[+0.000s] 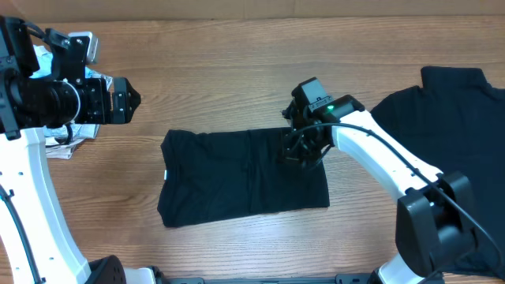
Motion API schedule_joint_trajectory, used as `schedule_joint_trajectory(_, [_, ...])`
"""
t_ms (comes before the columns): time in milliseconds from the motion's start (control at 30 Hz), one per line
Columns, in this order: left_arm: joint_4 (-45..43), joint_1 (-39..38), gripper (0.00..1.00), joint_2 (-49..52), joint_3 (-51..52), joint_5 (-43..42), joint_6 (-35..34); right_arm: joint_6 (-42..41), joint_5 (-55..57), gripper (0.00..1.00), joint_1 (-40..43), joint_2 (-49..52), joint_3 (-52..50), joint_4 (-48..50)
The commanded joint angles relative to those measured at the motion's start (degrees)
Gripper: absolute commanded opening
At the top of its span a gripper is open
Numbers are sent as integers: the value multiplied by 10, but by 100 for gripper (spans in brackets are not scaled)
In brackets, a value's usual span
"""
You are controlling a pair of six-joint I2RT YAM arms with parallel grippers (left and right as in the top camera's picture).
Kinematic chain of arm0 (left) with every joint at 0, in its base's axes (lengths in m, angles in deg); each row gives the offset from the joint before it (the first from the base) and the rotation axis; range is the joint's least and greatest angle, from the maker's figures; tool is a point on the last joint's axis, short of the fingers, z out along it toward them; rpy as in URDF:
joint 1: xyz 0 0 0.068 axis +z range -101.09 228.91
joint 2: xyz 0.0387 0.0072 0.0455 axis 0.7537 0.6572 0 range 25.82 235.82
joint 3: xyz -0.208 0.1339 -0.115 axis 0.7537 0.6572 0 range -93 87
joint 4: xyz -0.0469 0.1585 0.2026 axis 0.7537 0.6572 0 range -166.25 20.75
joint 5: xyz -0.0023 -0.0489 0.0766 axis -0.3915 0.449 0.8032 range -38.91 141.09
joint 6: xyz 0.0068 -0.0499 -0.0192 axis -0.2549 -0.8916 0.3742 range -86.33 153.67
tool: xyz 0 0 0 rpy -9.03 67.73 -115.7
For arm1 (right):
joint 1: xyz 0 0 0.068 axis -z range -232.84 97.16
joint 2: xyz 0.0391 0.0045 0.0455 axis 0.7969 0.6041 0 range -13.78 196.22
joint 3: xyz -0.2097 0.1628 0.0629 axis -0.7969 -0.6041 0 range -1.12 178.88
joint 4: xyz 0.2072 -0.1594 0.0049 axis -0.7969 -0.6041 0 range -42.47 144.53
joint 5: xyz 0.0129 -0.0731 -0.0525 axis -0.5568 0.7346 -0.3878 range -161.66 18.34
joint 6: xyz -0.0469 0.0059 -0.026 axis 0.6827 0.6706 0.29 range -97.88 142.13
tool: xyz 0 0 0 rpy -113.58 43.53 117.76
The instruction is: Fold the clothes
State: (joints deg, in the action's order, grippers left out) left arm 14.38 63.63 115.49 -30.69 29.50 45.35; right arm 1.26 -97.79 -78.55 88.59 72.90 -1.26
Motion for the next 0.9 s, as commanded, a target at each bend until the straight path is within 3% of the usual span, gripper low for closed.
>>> schedule_joint_trajectory(0, [17,2,100,25,25,-8,-18,-62,6,5,-30,26,-17,32])
schedule_joint_trajectory(133, [6,2,100,54,102,32,-63,-92,6,6,-47,45,-17,63])
schedule_joint_trajectory(400, [-78,1,100,140,269,23,-66,-110,8,6,-54,69,-17,112])
schedule_joint_trajectory(633, [-101,-4,100,224,338,-5,-20,-109,8,6,-54,87,-17,116])
schedule_joint_trajectory(867, [-195,-4,100,273,403,60,-26,-109,8,6,-54,87,-17,118])
